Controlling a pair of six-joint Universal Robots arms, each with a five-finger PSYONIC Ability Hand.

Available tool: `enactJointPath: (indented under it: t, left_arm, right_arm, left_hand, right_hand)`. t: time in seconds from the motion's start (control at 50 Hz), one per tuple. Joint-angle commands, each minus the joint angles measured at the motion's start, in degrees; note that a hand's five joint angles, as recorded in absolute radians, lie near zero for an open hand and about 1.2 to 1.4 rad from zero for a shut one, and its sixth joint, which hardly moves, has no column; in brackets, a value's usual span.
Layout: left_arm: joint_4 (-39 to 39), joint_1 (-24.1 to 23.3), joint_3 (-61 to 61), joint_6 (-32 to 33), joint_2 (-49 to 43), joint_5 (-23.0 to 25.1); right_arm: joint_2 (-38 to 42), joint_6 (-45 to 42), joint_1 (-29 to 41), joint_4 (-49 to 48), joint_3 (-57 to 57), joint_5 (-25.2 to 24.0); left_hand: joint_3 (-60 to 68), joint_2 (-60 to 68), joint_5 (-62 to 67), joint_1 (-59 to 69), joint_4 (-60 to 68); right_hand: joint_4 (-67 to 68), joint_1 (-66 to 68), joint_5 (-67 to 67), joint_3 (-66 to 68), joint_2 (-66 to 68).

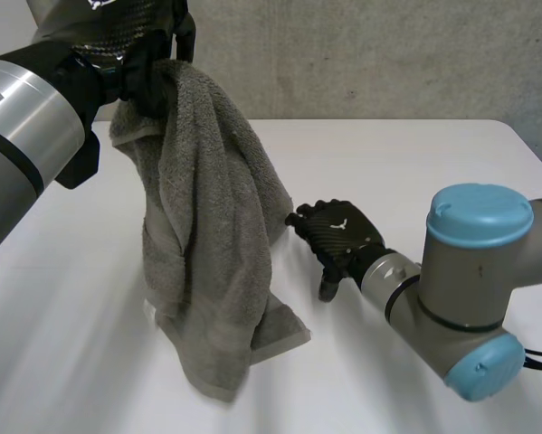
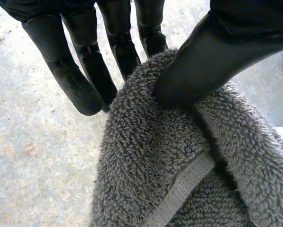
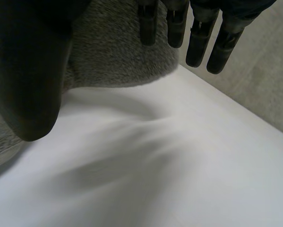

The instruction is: Fold the towel.

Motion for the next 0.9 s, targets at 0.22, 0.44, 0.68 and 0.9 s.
enactJointPath:
  t: [0.22,0.44,0.68,0.9]
  left_arm:
    - [0.1,0.19,0.08,-0.23,0.21,0.1]
    - [0.1,0.72,-0.01,-0.23,0.12,0.1]
    - [0.1,2.04,-0.18,-0.23,0.04,0.1]
    - [0.37,2.3,0.25,-0.23,-0.05,0.19]
  right_arm:
    - [12.95,23.77,-0.88,4.94,-19.38,-5.94]
    - [24.46,35.89,7.39,5.38,-30.46,-7.7]
    - [25.87,43.71,8.88,5.38,-30.9,-14.29]
    - [16.83,40.57,1.16,5.29,-30.63,-9.3]
  left_hand:
    - [-8.78,-5.11,-15.38,-3.21,-7.4]
    - [-8.78,-5.11,-15.38,-3.21,-7.4]
    - [-8.78,-5.11,-15.38,-3.21,-7.4]
    - [-8.78,-5.11,-15.38,-3.21,-7.4]
  right_hand:
    - [-4.3,-3.18,-4.09,-3.93,-4.34]
    - [-4.3,-3.18,-4.09,-3.93,-4.34]
    - [65.7,66.82,65.91,66.07,65.66]
    - [65.7,66.82,65.91,66.07,65.66]
